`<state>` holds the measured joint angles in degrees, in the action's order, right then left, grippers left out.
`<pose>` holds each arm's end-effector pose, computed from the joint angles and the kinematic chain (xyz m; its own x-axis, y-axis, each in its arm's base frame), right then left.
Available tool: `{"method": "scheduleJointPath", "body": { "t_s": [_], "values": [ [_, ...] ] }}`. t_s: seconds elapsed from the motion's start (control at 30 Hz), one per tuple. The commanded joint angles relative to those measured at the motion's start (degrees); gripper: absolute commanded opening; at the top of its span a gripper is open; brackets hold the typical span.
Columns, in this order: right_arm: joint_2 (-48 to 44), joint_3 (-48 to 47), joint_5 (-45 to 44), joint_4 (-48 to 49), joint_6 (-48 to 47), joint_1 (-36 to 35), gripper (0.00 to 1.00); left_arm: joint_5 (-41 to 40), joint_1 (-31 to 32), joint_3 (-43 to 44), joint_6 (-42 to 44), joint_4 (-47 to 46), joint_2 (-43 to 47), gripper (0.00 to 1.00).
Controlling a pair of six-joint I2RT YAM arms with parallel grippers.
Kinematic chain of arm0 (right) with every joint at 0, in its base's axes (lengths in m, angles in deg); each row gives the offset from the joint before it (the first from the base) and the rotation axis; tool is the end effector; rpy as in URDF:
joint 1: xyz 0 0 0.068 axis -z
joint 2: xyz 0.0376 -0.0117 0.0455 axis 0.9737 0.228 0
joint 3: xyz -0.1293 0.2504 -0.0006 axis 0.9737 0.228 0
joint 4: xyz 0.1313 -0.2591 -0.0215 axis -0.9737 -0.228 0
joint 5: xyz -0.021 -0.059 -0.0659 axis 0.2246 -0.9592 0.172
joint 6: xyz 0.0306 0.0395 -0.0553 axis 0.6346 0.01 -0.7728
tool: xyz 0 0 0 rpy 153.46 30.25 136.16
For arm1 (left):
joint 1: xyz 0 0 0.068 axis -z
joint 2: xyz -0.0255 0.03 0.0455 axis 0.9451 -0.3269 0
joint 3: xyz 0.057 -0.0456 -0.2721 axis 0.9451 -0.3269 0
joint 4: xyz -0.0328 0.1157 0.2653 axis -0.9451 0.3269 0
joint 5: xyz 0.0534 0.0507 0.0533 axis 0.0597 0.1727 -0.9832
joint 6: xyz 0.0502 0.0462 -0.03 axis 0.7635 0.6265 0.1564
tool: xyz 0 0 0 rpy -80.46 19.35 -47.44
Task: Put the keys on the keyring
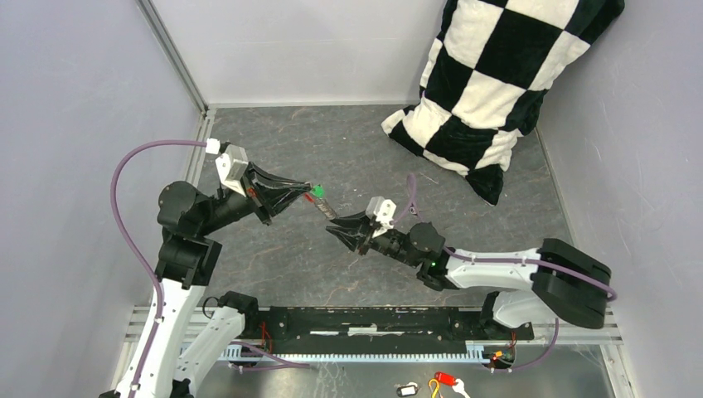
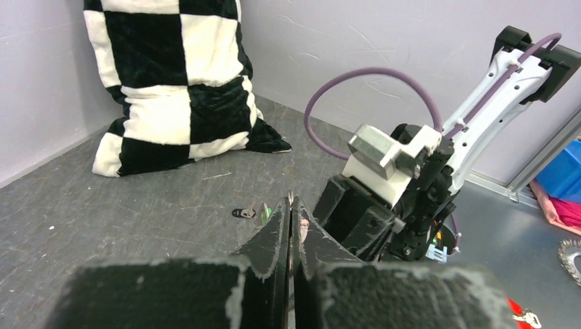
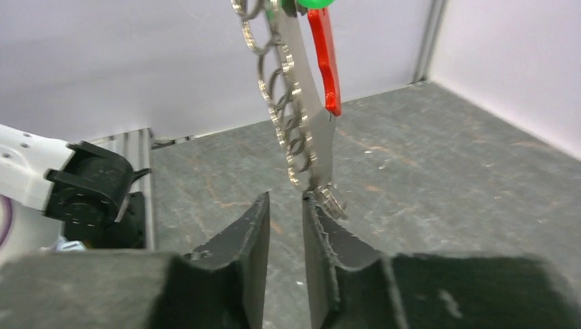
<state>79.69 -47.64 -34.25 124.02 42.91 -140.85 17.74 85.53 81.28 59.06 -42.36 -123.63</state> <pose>0.1412 0.3002 0.2424 -0.0087 0.2235 -0.9747 -0.9316 0.3525 0.0892 0.1544 -0.0889 0.4352 -0.0860 -0.1744 -0.9809 0.8958 0.4173 -0.1527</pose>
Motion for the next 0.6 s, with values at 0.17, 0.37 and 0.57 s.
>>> {"method": "scheduleJointPath", "body": {
  "t_s": [0.17,0.37,0.57],
  "values": [
    [-7.9,3.4,-8.8,-4.2,-5.6,-2.5,0.65,-2.6,0.2,2.3,-0.4,-0.9,0.7,0.02],
    [-5.9,-5.1,-14.4,-12.2,-11.3,-8.0,0.71,-4.2,0.2,1.3,-0.8,-0.5,1.1,0.02],
    [-6.8,-6.8,-10.1,-12.4,-6.2,-8.6,0.93,-6.4,0.2,0.6,0.6,1.5,2.0,0.02]
  ]
}}
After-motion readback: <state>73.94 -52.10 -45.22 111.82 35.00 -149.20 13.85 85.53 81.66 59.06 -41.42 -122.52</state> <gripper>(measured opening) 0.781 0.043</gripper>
